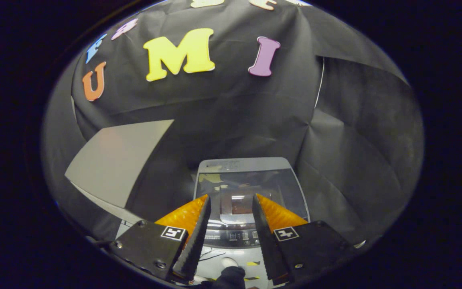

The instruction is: Put the clothes into the washing machine and then close the washing machine lid.

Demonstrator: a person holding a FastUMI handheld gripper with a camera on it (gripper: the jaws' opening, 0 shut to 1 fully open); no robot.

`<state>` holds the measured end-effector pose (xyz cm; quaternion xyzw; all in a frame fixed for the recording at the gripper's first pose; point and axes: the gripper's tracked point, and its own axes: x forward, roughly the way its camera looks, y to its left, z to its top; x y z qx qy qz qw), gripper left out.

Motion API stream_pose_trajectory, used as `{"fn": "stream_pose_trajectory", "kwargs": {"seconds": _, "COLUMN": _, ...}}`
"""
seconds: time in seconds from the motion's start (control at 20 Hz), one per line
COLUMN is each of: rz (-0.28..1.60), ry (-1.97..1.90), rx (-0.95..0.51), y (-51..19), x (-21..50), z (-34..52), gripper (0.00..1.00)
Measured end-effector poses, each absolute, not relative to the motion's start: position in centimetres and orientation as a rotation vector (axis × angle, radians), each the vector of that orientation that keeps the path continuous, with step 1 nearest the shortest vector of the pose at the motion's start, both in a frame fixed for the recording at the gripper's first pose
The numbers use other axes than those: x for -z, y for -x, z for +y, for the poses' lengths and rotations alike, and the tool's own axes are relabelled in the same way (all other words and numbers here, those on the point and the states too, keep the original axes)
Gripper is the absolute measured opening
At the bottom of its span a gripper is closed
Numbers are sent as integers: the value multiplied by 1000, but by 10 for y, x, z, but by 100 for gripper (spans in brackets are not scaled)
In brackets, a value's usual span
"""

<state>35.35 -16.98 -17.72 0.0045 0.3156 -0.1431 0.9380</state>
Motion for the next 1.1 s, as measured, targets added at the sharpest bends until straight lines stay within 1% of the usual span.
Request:
{"fn": "stream_pose_trajectory", "kwargs": {"seconds": 0.4, "rz": 504, "ry": -15, "rx": 319, "y": -288, "x": 137, "z": -151, "gripper": 66}}
{"fn": "stream_pose_trajectory", "kwargs": {"seconds": 0.6, "rz": 428, "ry": -12, "rx": 286, "y": -251, "x": 123, "z": -150, "gripper": 66}}
{"fn": "stream_pose_trajectory", "kwargs": {"seconds": 0.85, "rz": 372, "ry": 59, "rx": 198, "y": -169, "x": 104, "z": -144, "gripper": 66}}
{"fn": "stream_pose_trajectory", "kwargs": {"seconds": 1.1, "rz": 270, "ry": 78, "rx": 130, "y": -76, "x": 74, "z": -146, "gripper": 66}}
